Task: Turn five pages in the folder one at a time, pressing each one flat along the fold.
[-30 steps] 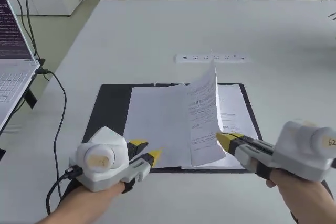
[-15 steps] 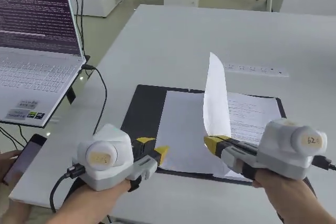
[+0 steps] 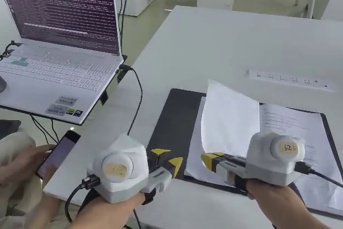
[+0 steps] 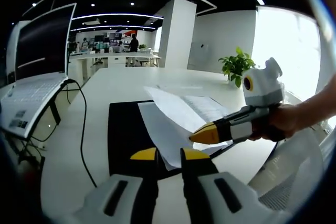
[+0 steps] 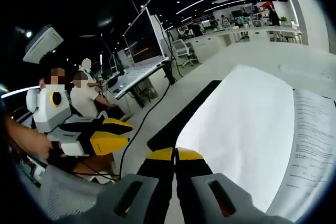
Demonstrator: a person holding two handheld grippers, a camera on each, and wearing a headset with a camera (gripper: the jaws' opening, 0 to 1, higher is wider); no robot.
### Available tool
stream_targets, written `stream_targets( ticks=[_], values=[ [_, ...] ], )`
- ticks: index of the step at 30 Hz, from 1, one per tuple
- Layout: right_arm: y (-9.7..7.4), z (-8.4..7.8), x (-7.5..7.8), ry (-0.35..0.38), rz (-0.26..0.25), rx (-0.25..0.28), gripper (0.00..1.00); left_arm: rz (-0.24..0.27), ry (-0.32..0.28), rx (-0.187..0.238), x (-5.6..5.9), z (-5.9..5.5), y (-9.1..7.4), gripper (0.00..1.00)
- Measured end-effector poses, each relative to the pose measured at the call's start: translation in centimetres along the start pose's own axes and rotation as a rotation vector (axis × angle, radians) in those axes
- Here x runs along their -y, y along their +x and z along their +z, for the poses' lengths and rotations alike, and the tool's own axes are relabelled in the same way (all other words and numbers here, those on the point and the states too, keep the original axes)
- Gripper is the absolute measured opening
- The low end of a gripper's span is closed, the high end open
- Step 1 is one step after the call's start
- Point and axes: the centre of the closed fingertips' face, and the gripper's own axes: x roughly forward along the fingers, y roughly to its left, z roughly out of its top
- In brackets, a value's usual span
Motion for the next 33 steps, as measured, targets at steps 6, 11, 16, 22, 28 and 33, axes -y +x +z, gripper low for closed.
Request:
stream_targets(
  ticks=[6,11,16,22,28,33],
  values=[
    [1.6,-1.6,1.0,0.006,-0.014,-0.055,0.00,0.015,-0.021,-0.006,-0.8,-0.6,-0.1,0.14],
    [2.4,-2.5,1.4,0.025,-0.013,-0.079,0.00,0.016,-0.029,-0.014,-0.9,-1.0,0.0,0.14],
    [3.0,-3.1,1.3,0.048,-0.004,-0.094,0.00,0.016,-0.029,-0.027,-0.9,-1.6,0.1,0.14],
    [3.6,-3.7,1.3,0.062,-0.004,-0.113,0.00,0.021,-0.036,-0.037,-1.0,-2.1,0.1,0.14],
    [3.9,-3.9,1.2,0.094,0.003,-0.115,0.00,0.020,-0.035,-0.047,-1.0,-2.4,0.2,0.14],
    [3.6,-3.9,1.1,0.121,0.010,-0.102,0.00,0.019,-0.029,-0.052,-1.1,-2.3,0.5,0.14]
  ],
)
